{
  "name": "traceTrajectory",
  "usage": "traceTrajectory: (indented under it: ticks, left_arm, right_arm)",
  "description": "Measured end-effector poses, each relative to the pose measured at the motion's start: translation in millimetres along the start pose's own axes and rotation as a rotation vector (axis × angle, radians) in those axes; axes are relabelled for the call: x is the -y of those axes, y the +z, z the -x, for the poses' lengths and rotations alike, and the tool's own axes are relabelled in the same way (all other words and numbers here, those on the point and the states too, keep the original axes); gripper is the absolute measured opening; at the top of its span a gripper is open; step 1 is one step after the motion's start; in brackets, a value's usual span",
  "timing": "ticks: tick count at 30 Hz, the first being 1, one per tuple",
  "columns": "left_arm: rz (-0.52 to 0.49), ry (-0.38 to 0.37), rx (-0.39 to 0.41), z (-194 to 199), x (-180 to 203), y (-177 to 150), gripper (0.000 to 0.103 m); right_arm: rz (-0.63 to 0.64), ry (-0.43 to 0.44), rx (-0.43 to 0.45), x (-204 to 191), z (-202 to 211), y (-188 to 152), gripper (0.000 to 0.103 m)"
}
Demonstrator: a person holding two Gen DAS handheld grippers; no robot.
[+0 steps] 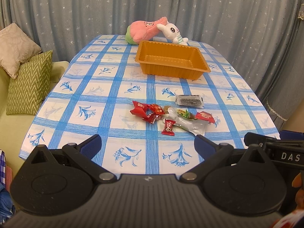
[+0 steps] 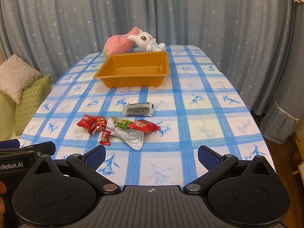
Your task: Organize snacks
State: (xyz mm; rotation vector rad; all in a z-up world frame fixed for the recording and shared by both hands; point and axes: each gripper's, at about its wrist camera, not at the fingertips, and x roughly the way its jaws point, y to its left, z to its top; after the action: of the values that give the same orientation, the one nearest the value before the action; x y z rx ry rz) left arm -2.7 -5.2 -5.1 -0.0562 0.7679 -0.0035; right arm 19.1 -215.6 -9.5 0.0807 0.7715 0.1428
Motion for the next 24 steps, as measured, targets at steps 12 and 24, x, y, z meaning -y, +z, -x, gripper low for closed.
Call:
traceTrajectory:
  ticks: [12,24]
  left_arm:
    - [0.032,-0.025,-0.026,-21,-10,1,0.102]
    - [0.013,-0.059,-0.075,-67,-15,10,0.091]
  right_arm:
    - [-0.006,-0.001,0.002,7,-15,-5,0.103]
    - [-0.01,0.024,-0.026,12,-57,-3,0.091]
